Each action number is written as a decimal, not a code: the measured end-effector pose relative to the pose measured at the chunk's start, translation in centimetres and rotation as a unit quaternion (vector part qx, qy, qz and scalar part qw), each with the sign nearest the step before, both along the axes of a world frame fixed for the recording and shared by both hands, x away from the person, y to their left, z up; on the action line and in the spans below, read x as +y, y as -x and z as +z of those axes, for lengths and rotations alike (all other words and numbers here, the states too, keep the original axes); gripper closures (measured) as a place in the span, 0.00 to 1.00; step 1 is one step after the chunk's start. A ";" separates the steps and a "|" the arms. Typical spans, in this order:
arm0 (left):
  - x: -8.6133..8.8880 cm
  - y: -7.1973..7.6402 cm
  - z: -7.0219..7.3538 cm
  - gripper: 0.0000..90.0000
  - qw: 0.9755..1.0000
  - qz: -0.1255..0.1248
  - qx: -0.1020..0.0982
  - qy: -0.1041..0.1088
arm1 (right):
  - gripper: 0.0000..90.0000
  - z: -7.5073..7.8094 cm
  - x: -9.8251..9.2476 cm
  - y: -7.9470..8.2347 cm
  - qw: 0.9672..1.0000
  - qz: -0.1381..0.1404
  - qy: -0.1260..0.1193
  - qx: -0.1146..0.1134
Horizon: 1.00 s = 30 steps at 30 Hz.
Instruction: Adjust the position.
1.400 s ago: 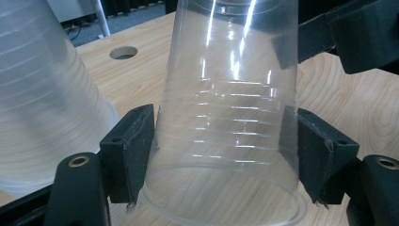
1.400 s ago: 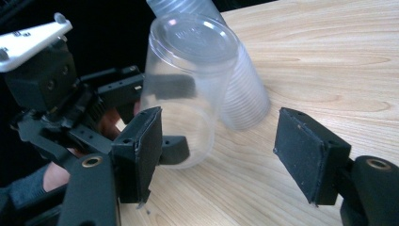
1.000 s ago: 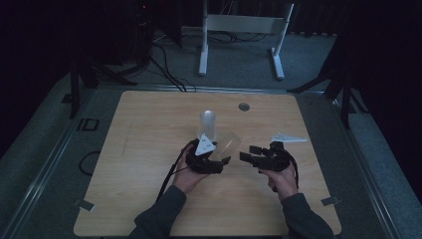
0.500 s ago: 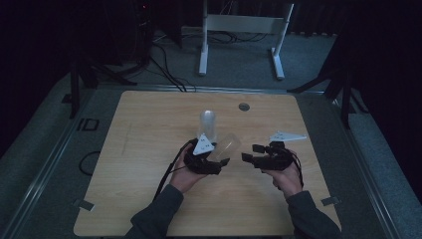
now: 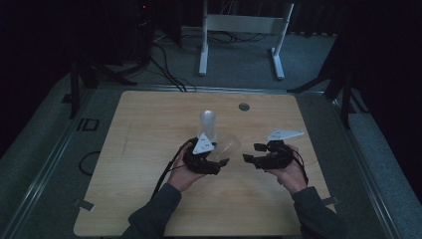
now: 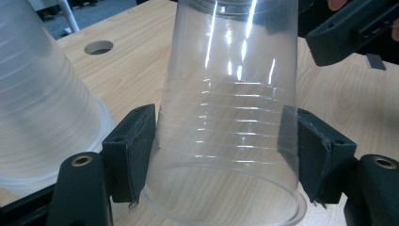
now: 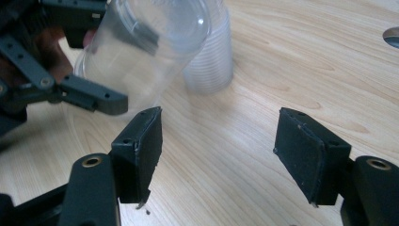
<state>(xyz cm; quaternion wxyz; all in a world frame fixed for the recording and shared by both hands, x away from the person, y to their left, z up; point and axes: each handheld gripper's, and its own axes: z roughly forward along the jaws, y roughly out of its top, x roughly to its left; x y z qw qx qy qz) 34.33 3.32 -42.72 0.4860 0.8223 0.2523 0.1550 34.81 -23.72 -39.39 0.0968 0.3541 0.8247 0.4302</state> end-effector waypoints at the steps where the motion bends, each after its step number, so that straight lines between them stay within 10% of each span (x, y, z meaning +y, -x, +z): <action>1: 0.0 0.0 0.0 0.33 1.000 0.000 0.000 -0.001 | 0.36 0.1 0.0 0.0 1.000 0.004 0.005 0.000; 30: 0.2 -0.3 0.4 0.33 0.999 -0.036 0.012 -0.028 | 0.38 0.7 0.2 -0.2 0.997 0.043 0.069 -0.003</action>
